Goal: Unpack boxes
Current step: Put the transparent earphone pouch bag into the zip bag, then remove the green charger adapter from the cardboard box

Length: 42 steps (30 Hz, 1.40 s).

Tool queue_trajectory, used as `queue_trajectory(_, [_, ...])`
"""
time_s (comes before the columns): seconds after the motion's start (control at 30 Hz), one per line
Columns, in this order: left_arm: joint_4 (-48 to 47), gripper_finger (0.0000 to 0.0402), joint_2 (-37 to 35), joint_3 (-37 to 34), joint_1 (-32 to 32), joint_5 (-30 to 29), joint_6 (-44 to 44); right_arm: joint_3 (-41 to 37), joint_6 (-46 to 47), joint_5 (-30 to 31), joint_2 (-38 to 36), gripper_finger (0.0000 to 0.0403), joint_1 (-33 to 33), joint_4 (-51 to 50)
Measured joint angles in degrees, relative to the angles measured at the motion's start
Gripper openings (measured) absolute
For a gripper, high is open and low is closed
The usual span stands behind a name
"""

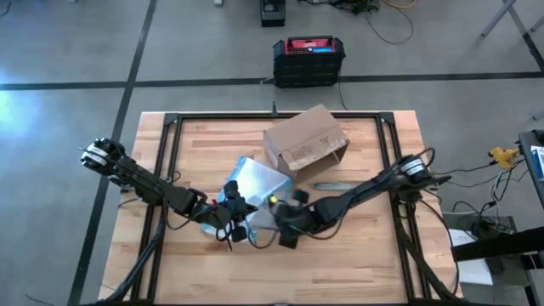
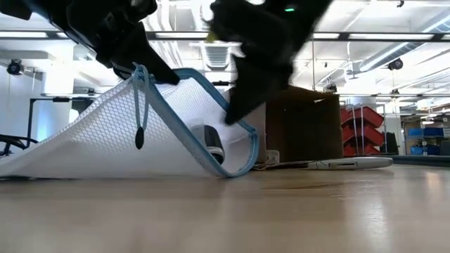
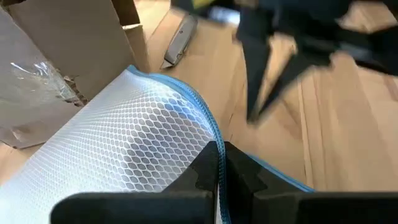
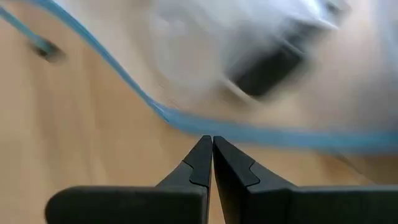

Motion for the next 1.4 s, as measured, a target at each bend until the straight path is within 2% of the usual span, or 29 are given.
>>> queue_trajectory(0.13, [-0.65,0.0000,0.00,0.00,0.00,0.00,-0.22,-5.77,8.99,8.53,-5.54,0.0000,2.54,-7.95])
queue_trajectory(0.23, [-0.92,0.0000,0.00,0.00,0.00,0.00,-0.32,-13.73,15.28,12.32,-11.65,0.0000,2.85,-6.45])
queue_trajectory(0.37, [-1.06,0.0000,0.00,0.00,0.00,0.00,-0.19,-25.80,21.68,18.02,-18.85,0.0000,1.44,2.44])
queue_trajectory(0.5, [-1.06,0.0000,0.00,0.00,0.00,-0.02,0.02,-34.73,23.17,20.77,-21.28,0.0000,-2.77,16.29])
queue_trajectory(0.77, [-0.84,0.0000,0.00,0.00,-0.02,-0.04,0.05,-42.99,23.06,19.86,-16.22,0.0000,-15.42,44.01])
queue_trajectory(0.93, [-1.06,0.0000,0.00,0.00,-0.02,-0.04,0.05,-44.38,12.68,19.59,-10.31,0.0000,-19.79,58.00])
queue_trajectory(1.13, [-1.15,0.0000,0.00,0.00,-0.02,-0.04,0.05,-43.47,7.44,20.92,-3.88,0.0000,-21.33,62.15])
queue_trajectory(1.27, [-3.60,0.0000,-0.08,0.00,-0.13,0.24,-0.51,-43.33,10.54,19.74,-1.37,0.0000,-21.57,61.96])
queue_trajectory(1.4, [-10.01,0.0000,-1.96,0.00,-0.25,0.63,-3.71,-42.23,12.72,18.89,-1.35,0.0000,-20.85,58.83])
